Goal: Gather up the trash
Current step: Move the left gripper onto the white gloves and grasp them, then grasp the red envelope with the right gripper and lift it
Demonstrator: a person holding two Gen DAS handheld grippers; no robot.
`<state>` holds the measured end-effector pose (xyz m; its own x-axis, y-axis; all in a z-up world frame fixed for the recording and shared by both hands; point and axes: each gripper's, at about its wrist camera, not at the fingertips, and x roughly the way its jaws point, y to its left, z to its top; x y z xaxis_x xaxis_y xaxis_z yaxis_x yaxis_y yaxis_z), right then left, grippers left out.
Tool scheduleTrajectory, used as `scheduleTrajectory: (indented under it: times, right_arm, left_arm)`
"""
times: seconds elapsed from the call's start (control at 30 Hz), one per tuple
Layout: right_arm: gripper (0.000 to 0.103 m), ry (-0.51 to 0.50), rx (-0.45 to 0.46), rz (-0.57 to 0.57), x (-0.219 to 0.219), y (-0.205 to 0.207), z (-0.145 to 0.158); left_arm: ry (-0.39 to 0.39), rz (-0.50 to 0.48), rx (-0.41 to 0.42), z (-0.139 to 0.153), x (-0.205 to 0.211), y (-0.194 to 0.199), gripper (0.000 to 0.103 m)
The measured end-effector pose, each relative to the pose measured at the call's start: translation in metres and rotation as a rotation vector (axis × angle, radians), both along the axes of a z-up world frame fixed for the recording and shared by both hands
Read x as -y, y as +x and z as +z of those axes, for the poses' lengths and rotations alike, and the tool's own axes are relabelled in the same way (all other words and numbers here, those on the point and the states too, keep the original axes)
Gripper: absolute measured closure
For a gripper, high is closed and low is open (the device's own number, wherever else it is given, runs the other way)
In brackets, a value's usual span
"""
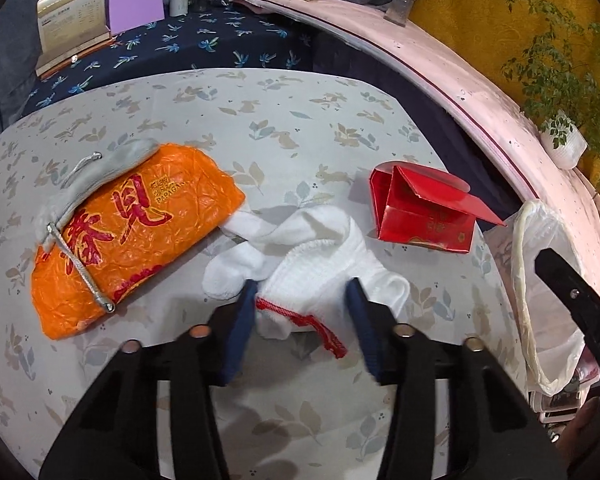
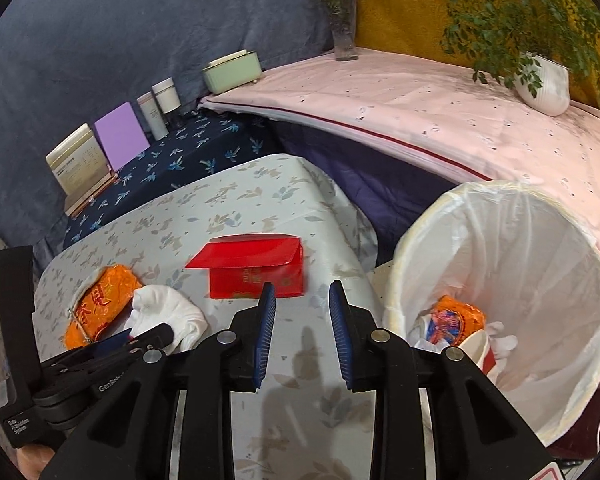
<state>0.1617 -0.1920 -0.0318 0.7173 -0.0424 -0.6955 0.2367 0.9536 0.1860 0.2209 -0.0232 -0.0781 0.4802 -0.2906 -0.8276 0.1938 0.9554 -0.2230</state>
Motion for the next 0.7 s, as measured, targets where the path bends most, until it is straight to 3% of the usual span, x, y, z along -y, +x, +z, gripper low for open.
scheduleTrajectory:
  times: [0.07,0.17,0.3,0.57,0.7]
  right_arm:
    - [0.075,0.0,-0.006,0.01,-0.005,0.004,-0.003]
    - [0.075,0.0,-0.012,0.02,-0.009,0.009,-0.005]
    - [0.075,0.019,-0.021,0.038,-0.012,0.016,-0.007]
    - [0.075,0.209,-0.032,0.063,-0.009,0.031,-0.015]
    - [0.07,0.273,-0.027,0.059,-0.009,0.041,-0.015]
  left_arm:
    - [-0.007,-0.017,-0.002,0.001,0.002,-0.001,0.082]
    - [-0.02,-0.022,0.01,0.006,0.001,-0.003,0.086]
    - [-0.044,-0.021,0.033,0.019,-0.003,-0.003,0.086]
    - [-0.055,-0.026,0.083,0.039,-0.003,0.009,0.086]
    - [-0.051,-0.029,0.09,0.04,-0.001,0.016,0.086]
